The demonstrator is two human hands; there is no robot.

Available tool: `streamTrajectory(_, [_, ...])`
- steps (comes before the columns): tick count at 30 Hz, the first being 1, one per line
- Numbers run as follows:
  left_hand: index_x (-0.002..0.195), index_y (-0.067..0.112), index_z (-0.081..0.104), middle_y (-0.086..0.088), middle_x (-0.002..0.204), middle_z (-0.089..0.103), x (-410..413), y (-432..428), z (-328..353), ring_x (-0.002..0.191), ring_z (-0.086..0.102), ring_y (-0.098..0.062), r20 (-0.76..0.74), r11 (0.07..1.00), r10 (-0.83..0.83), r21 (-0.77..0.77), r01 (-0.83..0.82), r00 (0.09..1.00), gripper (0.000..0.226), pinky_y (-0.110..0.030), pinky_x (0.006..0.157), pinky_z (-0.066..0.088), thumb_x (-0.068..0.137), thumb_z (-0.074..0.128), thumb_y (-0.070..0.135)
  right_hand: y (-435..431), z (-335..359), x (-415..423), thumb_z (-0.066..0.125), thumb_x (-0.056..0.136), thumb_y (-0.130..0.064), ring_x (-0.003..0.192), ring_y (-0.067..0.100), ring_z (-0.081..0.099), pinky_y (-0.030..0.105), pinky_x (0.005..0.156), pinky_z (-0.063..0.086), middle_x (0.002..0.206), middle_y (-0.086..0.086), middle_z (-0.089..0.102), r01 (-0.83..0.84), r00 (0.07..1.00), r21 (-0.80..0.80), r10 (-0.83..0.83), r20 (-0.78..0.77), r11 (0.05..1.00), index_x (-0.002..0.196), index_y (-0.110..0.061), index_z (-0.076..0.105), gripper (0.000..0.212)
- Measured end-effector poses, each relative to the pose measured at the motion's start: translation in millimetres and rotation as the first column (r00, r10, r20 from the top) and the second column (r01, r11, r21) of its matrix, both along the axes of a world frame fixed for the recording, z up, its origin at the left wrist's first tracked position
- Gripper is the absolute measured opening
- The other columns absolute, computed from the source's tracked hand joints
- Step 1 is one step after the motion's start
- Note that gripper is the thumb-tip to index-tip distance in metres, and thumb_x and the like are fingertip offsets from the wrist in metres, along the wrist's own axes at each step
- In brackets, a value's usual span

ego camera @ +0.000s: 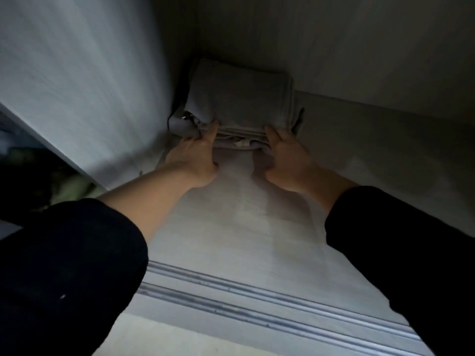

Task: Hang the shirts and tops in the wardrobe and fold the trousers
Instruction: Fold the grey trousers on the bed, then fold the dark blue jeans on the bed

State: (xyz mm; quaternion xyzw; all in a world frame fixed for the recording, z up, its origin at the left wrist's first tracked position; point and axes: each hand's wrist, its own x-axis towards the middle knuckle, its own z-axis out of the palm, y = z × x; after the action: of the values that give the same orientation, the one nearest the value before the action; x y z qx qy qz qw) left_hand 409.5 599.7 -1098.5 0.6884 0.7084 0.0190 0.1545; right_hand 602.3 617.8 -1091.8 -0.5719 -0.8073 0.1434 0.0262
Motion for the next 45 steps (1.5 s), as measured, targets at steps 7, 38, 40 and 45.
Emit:
streamTrajectory(7, [0.147, 0.020, 0.031, -0.011, 0.139, 0.049, 11.2, -81.6, 62.3, 0.126, 0.045, -0.032, 0.086, 1.000, 0.026, -0.015, -0.025, 0.996, 0.063, -0.038, 0.099, 0.043, 0.089, 0.054, 0.024, -85.6, 47.1, -0.2, 0.061, 0.085, -0.024, 0.134, 0.029, 0.036, 0.035, 0.106, 0.038, 0.150, 0.009, 0.032, 0.112, 0.992, -0.193, -0.121, -0.034, 0.975, 0.147, -0.014, 0.027, 0.072])
streamTrajectory(38, [0.132, 0.023, 0.049, -0.001, 0.132, 0.050, 267.3, -476.2, 645.4, 0.122, 0.047, -0.024, 0.072, 0.934, -0.322, -0.139, 0.329, 0.944, 0.041, -0.034, 0.093, 0.042, 0.091, 0.049, 0.024, -566.6, 638.7, 237.6, 0.059, 0.088, -0.032, 0.125, 0.032, 0.044, 0.040, 0.100, 0.042, 0.132, 0.010, 0.044, 0.471, 0.852, -0.279, -0.514, -0.101, 0.837, 0.141, -0.014, 0.036, 0.060])
streamTrajectory(40, [0.131, 0.023, 0.050, -0.001, 0.133, 0.050, 328.0, -505.6, 657.5, 0.123, 0.046, -0.025, 0.090, 0.905, -0.396, -0.134, 0.405, 0.914, 0.040, -0.033, 0.094, 0.041, 0.091, 0.050, 0.025, -612.5, 654.4, 289.0, 0.059, 0.089, -0.034, 0.125, 0.031, 0.043, 0.039, 0.099, 0.043, 0.133, 0.009, 0.044, 0.533, 0.821, -0.255, -0.566, -0.074, 0.807, 0.143, -0.015, 0.034, 0.062])
streamTrajectory(45, [0.134, 0.025, 0.046, 0.000, 0.136, 0.047, 469.1, -566.5, 679.4, 0.126, 0.041, -0.022, 0.073, 0.786, -0.605, -0.109, 0.609, 0.793, 0.042, -0.035, 0.096, 0.040, 0.092, 0.046, 0.026, -709.2, 678.4, 400.5, 0.058, 0.090, -0.039, 0.124, 0.029, 0.041, 0.038, 0.096, 0.043, 0.138, 0.007, 0.039, 0.709, 0.679, -0.232, -0.734, -0.029, 0.666, 0.146, -0.017, 0.027, 0.068])
